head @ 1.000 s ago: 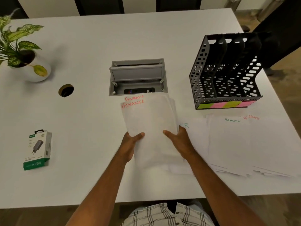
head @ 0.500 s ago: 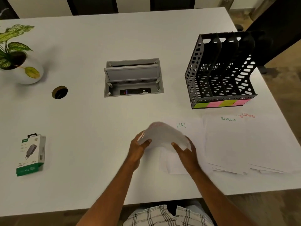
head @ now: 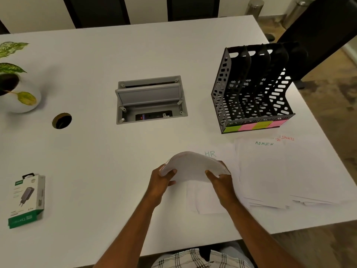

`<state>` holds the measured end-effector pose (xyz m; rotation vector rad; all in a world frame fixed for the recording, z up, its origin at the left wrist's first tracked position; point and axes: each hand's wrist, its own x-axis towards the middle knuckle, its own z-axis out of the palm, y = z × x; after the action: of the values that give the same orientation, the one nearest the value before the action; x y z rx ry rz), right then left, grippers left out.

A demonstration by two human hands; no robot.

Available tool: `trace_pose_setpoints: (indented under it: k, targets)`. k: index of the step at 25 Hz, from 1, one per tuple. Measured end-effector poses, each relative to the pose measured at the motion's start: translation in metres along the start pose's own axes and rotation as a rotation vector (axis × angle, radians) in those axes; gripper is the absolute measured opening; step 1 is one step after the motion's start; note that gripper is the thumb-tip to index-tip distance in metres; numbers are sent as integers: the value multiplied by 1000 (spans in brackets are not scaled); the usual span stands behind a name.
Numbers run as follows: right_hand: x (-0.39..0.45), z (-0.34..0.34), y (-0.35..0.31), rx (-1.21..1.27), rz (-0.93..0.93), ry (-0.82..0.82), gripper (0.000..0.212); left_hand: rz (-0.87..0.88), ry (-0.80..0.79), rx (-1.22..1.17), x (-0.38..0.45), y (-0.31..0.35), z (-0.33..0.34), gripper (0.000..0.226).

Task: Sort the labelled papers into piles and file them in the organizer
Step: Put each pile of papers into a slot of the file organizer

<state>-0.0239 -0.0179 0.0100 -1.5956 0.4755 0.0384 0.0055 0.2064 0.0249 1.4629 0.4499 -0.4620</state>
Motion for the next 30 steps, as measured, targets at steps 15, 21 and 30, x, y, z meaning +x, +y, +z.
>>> trace_pose_setpoints:
  k: [15,21,30]
  targets:
    - [33,-73,-4,-311,-54,-53,35,8,9,-22,24,6,97,26]
    - [75,-140,-23,-493,-140,7,29,34,-73,-119,59,51,159,30]
    - [136,-267,-67,-680,-249,-158,44,72,-29,-162,113,90,268,13]
